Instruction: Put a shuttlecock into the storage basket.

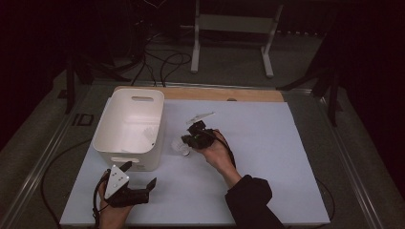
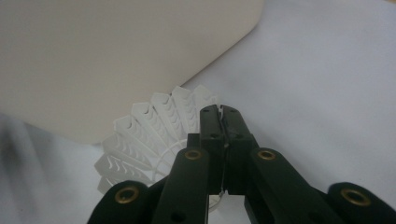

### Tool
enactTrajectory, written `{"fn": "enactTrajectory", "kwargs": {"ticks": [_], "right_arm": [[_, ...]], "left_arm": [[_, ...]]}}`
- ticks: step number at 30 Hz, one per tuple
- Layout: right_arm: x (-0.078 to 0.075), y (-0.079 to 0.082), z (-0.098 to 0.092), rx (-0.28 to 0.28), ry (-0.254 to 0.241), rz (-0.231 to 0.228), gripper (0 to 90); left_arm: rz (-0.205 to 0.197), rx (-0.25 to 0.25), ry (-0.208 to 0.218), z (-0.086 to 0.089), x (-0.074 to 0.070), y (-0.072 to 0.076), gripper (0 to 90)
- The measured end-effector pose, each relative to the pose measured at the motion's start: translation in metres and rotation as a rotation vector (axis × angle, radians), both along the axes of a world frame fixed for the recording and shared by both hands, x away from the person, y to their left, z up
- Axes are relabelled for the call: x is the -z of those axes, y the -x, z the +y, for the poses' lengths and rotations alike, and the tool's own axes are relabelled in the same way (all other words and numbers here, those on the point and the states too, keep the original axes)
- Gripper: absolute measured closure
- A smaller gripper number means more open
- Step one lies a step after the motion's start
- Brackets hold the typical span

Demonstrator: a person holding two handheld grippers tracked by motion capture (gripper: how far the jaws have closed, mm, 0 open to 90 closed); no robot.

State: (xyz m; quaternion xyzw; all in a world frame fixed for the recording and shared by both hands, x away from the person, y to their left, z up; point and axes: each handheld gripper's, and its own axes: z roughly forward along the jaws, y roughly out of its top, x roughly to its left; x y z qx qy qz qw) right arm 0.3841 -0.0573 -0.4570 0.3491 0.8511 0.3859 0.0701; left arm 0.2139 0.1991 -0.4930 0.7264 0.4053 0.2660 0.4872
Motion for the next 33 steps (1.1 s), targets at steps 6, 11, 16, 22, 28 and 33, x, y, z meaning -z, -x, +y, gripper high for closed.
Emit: {"fn": "enactTrajectory", "kwargs": {"ticks": [6,11,16,22,28,33], "right_arm": [[-0.003,0.001,0.000,0.015,-0.015,-0.009,89.0],[-0.005,0.002,0.000,0.020,-0.021,-0.008,89.0],[-0.006,0.003,0.000,0.024,-0.022,-0.017,89.0],[-0.012,0.002,0.001,0.026,-0.030,-0.027,88.9],[-0.018,0.002,0.002,0.025,-0.031,-0.040,88.9],[-0.019,0.002,0.003,0.032,-0.034,-0.042,89.0]], "left_arm": [[-0.001,0.000,-0.001,0.000,0.000,0.000,0.1],[-0.002,0.000,0.000,0.000,0.000,0.000,0.1],[-0.002,0.000,0.001,0.000,0.000,0.000,0.1],[-0.002,-0.001,0.000,0.000,0.000,0.000,0.1],[-0.002,-0.001,0.002,0.000,0.000,0.000,0.1],[-0.003,-0.001,0.002,0.000,0.000,0.000,0.1]]}}
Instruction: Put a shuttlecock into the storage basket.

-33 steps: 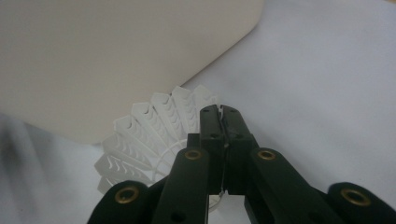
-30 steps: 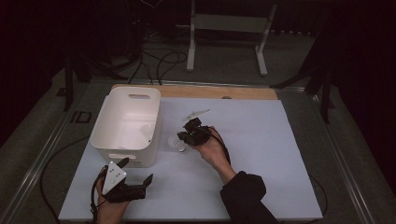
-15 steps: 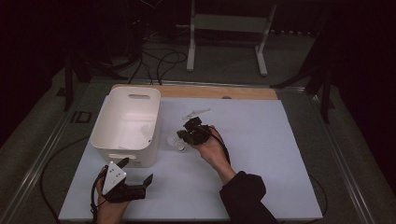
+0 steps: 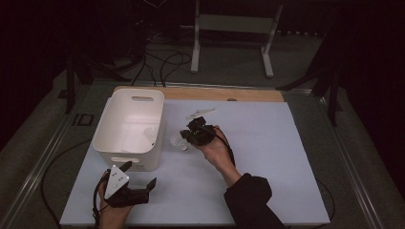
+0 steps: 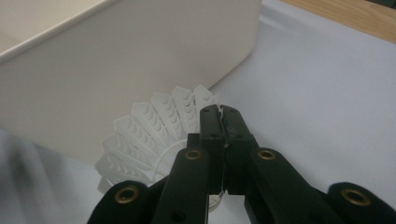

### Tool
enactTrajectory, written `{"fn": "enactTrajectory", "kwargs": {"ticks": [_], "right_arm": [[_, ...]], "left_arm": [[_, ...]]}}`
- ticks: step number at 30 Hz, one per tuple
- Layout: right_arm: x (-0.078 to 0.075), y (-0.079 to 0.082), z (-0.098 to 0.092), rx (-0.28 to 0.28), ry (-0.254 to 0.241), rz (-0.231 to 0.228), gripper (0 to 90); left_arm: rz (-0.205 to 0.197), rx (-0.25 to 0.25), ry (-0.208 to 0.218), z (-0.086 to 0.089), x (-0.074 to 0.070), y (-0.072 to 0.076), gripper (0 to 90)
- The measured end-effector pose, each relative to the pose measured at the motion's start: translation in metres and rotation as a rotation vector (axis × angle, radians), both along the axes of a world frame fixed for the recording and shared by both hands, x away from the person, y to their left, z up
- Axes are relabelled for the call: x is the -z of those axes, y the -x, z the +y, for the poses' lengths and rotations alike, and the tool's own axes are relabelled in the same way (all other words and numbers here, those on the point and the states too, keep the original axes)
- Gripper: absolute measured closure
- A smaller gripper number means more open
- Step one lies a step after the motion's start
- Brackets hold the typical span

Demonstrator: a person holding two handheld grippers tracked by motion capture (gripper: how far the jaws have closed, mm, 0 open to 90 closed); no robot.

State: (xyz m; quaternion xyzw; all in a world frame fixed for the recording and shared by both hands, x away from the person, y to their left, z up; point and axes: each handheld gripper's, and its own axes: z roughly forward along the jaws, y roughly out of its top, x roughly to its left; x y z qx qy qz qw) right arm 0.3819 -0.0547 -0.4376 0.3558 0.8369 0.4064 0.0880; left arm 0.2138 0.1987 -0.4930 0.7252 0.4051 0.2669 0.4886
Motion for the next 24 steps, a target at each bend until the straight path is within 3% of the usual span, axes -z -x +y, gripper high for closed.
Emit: {"fn": "enactTrajectory", "kwargs": {"ticks": [24], "right_arm": [[-0.010,0.000,0.002,0.011,-0.015,-0.026,88.9]], "left_arm": [[0.002,0.003,-0.008,0.000,0.000,0.000,0.1]]}}
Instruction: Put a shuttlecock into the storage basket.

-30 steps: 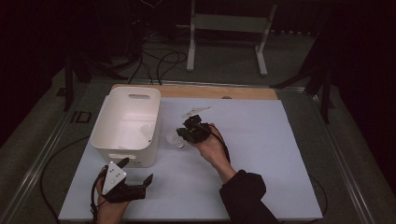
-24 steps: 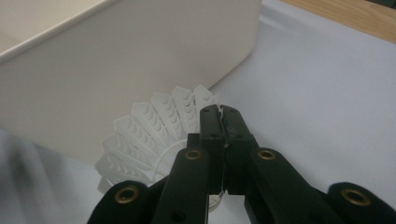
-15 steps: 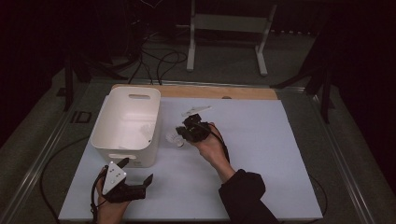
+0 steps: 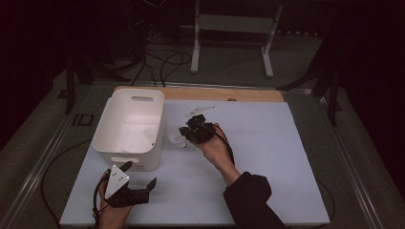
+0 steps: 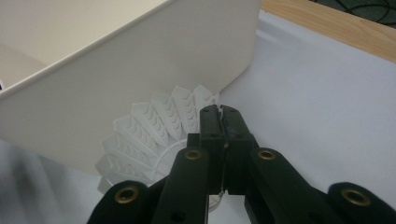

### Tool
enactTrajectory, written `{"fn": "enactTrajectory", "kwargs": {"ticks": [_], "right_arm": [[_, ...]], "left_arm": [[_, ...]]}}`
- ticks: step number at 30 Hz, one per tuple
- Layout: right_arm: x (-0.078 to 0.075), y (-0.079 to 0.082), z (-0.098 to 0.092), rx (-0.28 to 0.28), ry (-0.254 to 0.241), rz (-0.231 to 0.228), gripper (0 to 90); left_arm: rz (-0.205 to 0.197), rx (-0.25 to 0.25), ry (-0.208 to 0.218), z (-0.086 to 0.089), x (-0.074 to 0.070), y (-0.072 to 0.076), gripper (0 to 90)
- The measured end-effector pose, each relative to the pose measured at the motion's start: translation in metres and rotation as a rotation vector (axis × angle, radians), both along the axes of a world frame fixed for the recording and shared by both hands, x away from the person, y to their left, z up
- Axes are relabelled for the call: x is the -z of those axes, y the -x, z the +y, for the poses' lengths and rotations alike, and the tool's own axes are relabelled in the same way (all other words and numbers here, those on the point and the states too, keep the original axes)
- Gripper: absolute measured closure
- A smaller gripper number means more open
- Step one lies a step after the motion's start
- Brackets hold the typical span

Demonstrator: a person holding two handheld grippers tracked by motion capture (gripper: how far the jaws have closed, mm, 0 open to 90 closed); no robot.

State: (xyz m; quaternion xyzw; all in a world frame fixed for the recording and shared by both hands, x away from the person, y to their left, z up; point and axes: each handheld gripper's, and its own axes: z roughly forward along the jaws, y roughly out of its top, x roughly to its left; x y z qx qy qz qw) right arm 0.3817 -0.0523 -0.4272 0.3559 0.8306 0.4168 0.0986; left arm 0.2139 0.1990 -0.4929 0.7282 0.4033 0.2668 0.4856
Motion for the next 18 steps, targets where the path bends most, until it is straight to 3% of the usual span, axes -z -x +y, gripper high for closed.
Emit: {"fn": "enactTrajectory", "kwargs": {"ticks": [18], "right_arm": [[-0.0029,0.0005,-0.0014,0.014,-0.017,-0.010,88.9]], "left_arm": [[-0.001,-0.004,0.004,0.0004,-0.0003,0.0003,0.1]]}}
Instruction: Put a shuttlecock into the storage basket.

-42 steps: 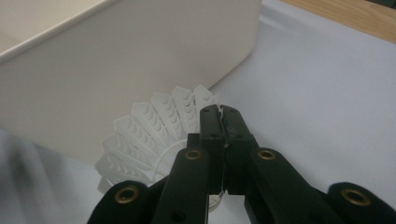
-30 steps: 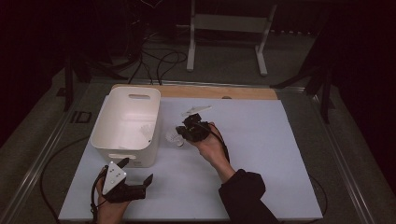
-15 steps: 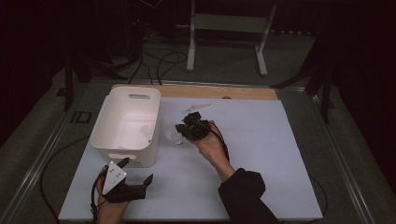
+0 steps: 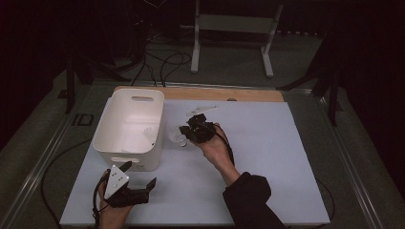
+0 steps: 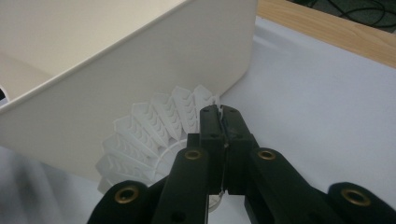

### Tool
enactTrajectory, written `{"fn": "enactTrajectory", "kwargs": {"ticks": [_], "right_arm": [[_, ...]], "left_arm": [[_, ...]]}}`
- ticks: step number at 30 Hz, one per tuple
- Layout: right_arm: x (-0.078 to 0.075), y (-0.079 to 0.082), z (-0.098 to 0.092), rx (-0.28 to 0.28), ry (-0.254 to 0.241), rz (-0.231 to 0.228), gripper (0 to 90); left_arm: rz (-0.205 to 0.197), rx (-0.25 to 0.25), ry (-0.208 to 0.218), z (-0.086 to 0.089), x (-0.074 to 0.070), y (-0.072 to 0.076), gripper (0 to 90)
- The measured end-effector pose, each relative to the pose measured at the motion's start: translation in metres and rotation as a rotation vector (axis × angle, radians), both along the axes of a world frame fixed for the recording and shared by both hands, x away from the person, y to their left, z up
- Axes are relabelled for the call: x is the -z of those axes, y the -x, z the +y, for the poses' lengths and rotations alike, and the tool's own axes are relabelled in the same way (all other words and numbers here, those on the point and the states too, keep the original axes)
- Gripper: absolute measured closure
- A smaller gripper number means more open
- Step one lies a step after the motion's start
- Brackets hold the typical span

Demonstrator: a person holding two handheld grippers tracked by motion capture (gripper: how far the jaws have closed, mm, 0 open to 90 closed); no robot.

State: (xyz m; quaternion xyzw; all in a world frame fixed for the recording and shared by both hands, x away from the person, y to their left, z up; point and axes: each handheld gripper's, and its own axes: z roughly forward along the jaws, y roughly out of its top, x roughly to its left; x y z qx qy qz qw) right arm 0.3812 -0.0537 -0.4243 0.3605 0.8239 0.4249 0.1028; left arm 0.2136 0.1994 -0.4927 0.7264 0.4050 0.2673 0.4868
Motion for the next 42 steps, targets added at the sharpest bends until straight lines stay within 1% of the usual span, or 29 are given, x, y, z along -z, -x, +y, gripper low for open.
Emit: {"fn": "enactTrajectory", "kwargs": {"ticks": [7,9,25,32,33,36,42], "right_arm": [[-0.002,0.001,0.000,0.005,-0.014,-0.001,88.9],[-0.002,0.001,0.000,0.004,-0.009,-0.008,88.9],[-0.006,0.002,0.001,-0.003,-0.025,-0.002,88.7],[-0.011,0.003,0.003,-0.006,-0.029,-0.009,88.6],[-0.013,0.003,0.003,-0.009,-0.025,-0.019,88.6],[-0.016,0.003,0.004,-0.011,-0.030,-0.020,88.6],[-0.017,0.003,0.005,-0.010,-0.028,-0.023,88.6]], "left_arm": [[0.001,0.002,-0.002,0.000,0.000,0.000,0.1],[0.000,0.001,0.001,0.000,0.000,0.000,0.1],[0.000,0.002,-0.002,0.000,0.000,0.000,0.1],[0.002,0.002,-0.002,0.000,0.000,0.000,0.1],[0.001,0.001,0.000,0.000,0.000,0.000,0.1],[0.001,0.001,0.000,0.000,0.000,0.000,0.1],[0.001,0.002,0.000,-0.001,0.000,0.000,0.1]]}}
